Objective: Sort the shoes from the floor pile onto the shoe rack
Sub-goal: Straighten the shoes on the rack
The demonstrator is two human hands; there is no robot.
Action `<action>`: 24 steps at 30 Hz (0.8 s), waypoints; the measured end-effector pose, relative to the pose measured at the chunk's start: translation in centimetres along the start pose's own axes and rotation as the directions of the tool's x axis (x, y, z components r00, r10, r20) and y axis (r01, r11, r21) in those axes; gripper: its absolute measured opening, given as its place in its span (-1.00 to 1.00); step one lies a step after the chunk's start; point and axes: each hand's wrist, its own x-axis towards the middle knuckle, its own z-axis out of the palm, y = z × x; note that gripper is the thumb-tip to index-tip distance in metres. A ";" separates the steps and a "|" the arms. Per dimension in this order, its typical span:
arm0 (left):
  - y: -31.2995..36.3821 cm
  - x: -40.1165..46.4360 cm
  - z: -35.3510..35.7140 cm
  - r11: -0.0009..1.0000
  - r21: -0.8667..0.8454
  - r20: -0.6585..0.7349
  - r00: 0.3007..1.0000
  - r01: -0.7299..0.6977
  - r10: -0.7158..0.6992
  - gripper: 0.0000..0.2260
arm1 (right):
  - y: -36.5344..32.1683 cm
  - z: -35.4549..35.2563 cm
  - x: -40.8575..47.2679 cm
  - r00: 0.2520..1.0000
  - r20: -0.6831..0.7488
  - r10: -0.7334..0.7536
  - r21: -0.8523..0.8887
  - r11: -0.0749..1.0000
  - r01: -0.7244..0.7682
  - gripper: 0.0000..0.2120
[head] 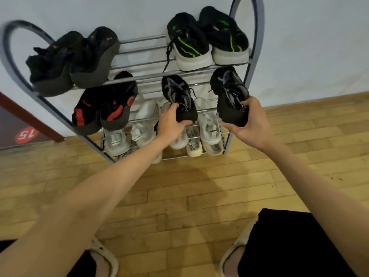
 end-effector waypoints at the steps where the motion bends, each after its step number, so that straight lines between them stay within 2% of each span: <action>1: 0.5 0.2 0.2 1.000 -0.004 0.008 1.000 -0.015 0.015 -0.44 | 0.1 -0.3 -0.4 1.000 0.006 -0.008 0.020 1.000 0.008 -0.39; 5: 3.3 0.8 1.4 0.996 -0.005 0.089 0.992 -0.089 0.089 -0.45 | 0.1 -1.2 -1.6 0.999 0.006 -0.045 0.059 0.997 0.044 -0.41; 8: 3.9 0.9 1.8 0.997 -0.074 0.145 0.988 -0.039 0.050 -0.43 | -0.4 -1.3 -1.9 0.998 -0.003 -0.063 0.055 0.996 0.063 -0.39; 11: 3.0 -0.1 0.7 0.974 -0.220 0.153 0.988 0.053 -0.020 -0.43 | -1.0 -0.9 -1.7 0.996 0.009 -0.088 0.046 0.995 0.087 -0.38; 12: 2.8 -0.7 -0.1 0.965 -0.251 0.150 0.988 0.076 -0.039 -0.47 | -1.3 -0.6 -1.6 0.994 0.019 -0.104 0.042 0.994 0.103 -0.37; 14: 2.5 -2.1 -1.8 0.939 -0.323 0.149 0.986 0.118 -0.072 -0.69 | -2.0 0.4 -1.3 0.987 0.040 -0.158 0.034 0.987 0.157 -0.36; 15: 2.5 -2.8 -2.8 0.907 -0.391 0.173 0.981 0.155 -0.093 -0.78 | -2.6 1.1 -1.1 0.983 0.046 -0.179 0.028 0.984 0.178 -0.36; 18: 2.3 -4.0 -5.6 0.756 -0.577 0.337 0.933 0.309 -0.125 -0.62 | -4.6 3.5 -0.1 0.970 0.057 -0.235 -0.008 0.972 0.235 -0.36; 20: 1.8 -4.3 -7.1 0.682 -0.641 0.394 0.913 0.352 -0.101 -0.57 | -6.0 5.2 0.5 0.962 0.091 -0.259 -0.027 0.965 0.263 -0.34; 24: 0.1 -4.0 -7.9 0.599 -0.727 0.344 0.933 0.335 -0.103 -0.65 | -8.2 8.2 1.2 0.954 0.135 -0.268 -0.010 0.962 0.272 -0.30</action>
